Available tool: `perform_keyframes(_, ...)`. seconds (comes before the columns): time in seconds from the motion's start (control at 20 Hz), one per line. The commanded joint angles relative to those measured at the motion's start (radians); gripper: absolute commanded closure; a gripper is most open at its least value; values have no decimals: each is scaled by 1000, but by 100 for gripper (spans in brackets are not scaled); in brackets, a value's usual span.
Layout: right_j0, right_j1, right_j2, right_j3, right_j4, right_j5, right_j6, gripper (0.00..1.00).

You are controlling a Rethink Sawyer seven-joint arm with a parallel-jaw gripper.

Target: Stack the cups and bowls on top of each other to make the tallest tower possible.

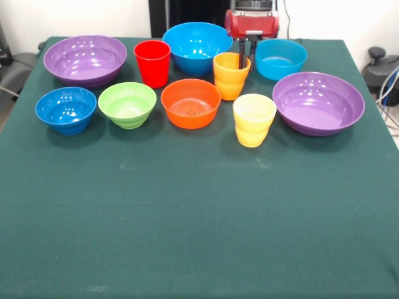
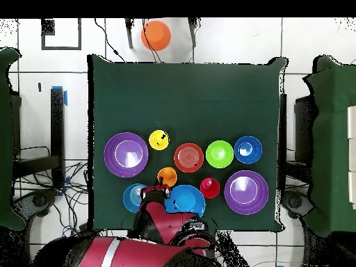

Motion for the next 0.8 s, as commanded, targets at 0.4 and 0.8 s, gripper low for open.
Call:
perform_keyframes(0.4, -21, -63, 106, -62, 41, 143, 186, 100)
perform_keyframes(0.8, -14, -263, 113, 12, 75, 365, 174, 100)
